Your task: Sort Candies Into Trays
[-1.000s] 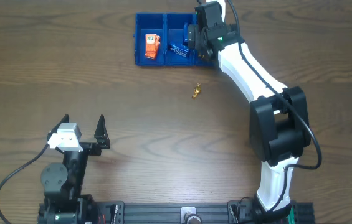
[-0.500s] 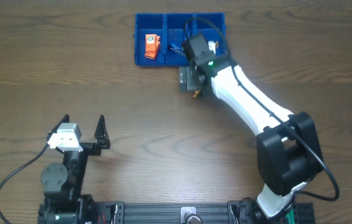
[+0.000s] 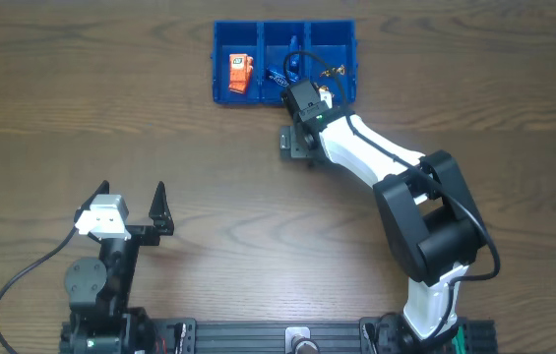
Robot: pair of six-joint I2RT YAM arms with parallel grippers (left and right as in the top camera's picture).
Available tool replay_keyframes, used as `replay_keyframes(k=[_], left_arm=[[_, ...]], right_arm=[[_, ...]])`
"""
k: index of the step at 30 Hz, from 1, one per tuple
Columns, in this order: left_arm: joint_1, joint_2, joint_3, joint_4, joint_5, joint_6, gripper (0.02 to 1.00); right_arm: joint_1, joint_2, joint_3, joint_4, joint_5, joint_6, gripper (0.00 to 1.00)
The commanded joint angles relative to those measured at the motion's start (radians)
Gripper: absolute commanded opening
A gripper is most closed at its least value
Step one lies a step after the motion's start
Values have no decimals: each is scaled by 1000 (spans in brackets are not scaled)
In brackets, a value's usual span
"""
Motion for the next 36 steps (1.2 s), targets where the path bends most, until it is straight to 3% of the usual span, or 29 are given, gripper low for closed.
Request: replay_keyframes(k=[1,5,9,17,26,36], left_arm=[[4,-6,-21,-32,14,12,996],[4,-6,-21,-32,14,12,998],[4,-6,-21,-32,14,12,998],[4,-6,-21,-32,14,12,998],[4,-6,-21,-32,14,12,998],[4,-6,-21,-32,14,12,998]], right_arm=[[-2,3,-4,16,6,20,814],[-8,10,-4,35,10,37,739],[-14,22,-4,35,10,40,728],[-14,23,-4,38,10,40,470],[-14,32,-4,39,11,40,312],[-14,31,-4,39,11,40,53]])
